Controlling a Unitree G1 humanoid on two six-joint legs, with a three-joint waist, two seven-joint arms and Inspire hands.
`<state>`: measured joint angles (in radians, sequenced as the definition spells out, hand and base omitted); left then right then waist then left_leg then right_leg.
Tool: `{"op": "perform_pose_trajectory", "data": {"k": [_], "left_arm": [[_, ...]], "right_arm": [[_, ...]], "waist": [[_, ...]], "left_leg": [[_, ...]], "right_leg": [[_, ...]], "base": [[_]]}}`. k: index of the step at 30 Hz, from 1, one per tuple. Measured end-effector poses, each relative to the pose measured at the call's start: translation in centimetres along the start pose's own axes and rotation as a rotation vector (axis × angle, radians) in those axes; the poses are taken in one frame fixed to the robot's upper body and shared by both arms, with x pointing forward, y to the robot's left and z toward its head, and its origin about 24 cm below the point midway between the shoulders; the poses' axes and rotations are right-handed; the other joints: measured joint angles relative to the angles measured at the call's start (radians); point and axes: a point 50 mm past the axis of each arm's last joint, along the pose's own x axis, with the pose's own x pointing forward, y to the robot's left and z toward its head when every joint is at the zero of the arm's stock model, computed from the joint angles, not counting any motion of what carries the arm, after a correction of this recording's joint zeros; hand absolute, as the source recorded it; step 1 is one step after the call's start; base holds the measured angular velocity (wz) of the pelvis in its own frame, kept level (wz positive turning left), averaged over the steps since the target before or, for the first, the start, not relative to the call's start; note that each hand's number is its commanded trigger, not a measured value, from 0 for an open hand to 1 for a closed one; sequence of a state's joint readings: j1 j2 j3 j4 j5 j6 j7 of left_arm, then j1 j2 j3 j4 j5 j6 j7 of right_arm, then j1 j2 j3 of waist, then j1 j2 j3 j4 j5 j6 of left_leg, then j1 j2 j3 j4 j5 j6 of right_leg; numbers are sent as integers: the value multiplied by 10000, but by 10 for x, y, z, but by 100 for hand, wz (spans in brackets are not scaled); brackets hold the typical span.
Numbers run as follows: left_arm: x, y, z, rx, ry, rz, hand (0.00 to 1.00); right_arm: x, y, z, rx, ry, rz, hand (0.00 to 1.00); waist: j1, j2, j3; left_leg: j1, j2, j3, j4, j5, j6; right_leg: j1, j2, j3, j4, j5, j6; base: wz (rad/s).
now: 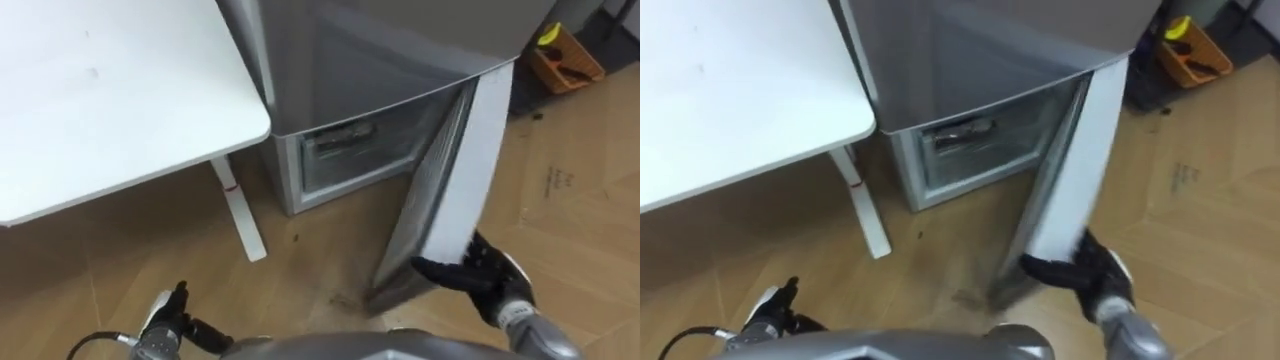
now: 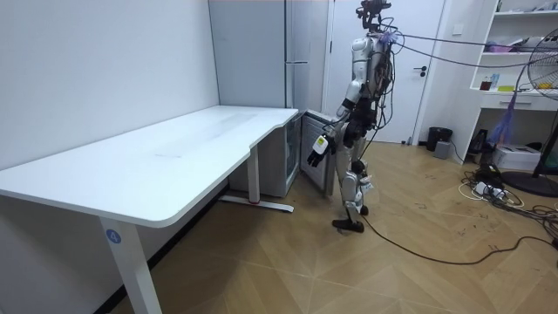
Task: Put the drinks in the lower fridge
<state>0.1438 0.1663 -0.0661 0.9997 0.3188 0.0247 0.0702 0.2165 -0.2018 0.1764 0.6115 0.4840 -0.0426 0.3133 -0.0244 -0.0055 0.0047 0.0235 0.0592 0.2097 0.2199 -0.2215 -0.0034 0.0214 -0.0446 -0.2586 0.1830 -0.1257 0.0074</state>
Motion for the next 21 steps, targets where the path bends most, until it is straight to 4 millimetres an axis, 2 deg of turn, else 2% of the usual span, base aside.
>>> {"op": "perform_pose_trajectory", "data": {"k": [3, 5, 9, 11, 13, 19, 21], "left_arm": [[1, -3, 7, 5, -190, -222, 0], [1, -3, 6, -140, -161, -207, 0], [1, -1, 8, -406, -191, -68, 0], [2, 1, 8, -426, -199, 31, 0], [2, 1, 8, -417, -200, 35, 0], [2, -1, 9, -825, -201, -14, 0], [2, -1, 9, -1028, -175, -28, 0]], "right_arm": [[16, 25, 13, 122, -208, 1566, 0], [22, 39, 19, 430, -385, 2503, 0], [21, 44, 20, 1000, -514, 3022, 0], [22, 47, 19, 1155, -444, 3192, 0], [22, 48, 20, 1163, -444, 3325, 0], [24, 53, 21, 976, -388, 3508, 0], [24, 52, 20, 986, -323, 3458, 0]], "waist": [[58, 8, -17], [111, -83, -27], [292, -183, -65], [340, -358, -113], [344, -389, -116], [362, -343, -61], [324, -311, -35]], "left_leg": [[-74, -56, -254, -7, 106, 8], [-68, -49, -326, -20, 125, -18], [-37, -69, -325, -93, 126, -20], [-37, -89, -331, -155, 127, -20], [-24, -114, -332, -160, 126, -19], [29, -133, -340, -357, 123, -14], [44, -156, -464, -380, 124, -13]], "right_leg": [[137, -65, -270, -67, -120, 16], [251, -65, -448, -151, -146, 18], [291, -70, -458, -200, -173, 47], [305, -66, -459, -292, -169, 52], [305, -84, -452, -298, -161, 71], [314, -96, -459, -310, -150, 96], [379, -104, -525, -320, -152, 100]], "base": [[40], [28], [2], [0], [0], [3], [14]]}}
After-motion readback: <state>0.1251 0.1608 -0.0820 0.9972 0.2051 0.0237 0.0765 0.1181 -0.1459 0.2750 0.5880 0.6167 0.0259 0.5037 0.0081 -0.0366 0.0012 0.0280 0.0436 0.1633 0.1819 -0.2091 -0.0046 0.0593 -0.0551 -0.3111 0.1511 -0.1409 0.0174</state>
